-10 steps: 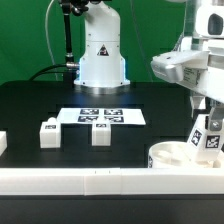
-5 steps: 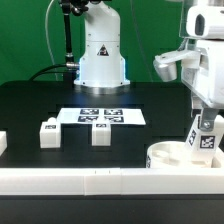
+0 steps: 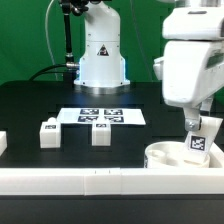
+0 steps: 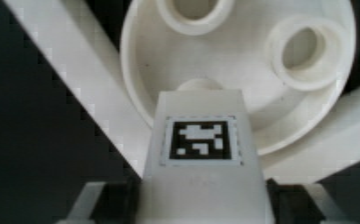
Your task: Assemble stool
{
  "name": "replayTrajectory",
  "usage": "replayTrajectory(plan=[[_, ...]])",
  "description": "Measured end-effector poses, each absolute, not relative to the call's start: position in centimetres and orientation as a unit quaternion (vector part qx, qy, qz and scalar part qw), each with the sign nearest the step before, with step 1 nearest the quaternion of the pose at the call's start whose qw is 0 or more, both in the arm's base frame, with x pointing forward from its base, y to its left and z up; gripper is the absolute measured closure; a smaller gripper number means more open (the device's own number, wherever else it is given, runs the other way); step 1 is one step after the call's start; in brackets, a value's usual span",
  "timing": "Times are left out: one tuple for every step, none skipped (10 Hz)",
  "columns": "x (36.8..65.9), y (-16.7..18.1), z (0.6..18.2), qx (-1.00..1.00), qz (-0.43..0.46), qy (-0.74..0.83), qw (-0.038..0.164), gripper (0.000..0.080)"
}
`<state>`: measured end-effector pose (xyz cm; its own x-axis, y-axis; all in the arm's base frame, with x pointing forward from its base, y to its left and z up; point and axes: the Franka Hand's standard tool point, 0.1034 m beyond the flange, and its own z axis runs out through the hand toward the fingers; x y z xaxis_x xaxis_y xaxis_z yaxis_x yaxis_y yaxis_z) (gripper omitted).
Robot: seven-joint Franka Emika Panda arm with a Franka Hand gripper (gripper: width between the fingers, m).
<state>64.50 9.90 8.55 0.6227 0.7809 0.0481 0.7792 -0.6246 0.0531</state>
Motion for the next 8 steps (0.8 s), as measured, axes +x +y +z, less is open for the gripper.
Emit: replayTrajectory(plan=[[64.51, 9.95, 8.55, 0.915, 0.041, 0.402, 0.013, 0.0461], [64.47, 9.98, 8.55, 0.924, 0.043, 0.379, 0.012, 0.0461], [64.48, 10.00, 8.55, 0.940, 0.044, 0.339, 0.010, 0.0461], [64.47, 10.00, 8.54, 0.949, 0.044, 0.311, 0.009, 0.0461], [64.47, 10.03, 8.53, 0.956, 0.044, 0.288, 0.007, 0.0461], [64.47, 10.09, 8.50, 0.971, 0.047, 0.236, 0.000, 0.0461], [64.60, 10.02, 8.49, 0.982, 0.056, 0.180, -0.010, 0.0461], [64.61, 9.91, 8.52, 0.989, 0.062, 0.132, -0.020, 0.0461]])
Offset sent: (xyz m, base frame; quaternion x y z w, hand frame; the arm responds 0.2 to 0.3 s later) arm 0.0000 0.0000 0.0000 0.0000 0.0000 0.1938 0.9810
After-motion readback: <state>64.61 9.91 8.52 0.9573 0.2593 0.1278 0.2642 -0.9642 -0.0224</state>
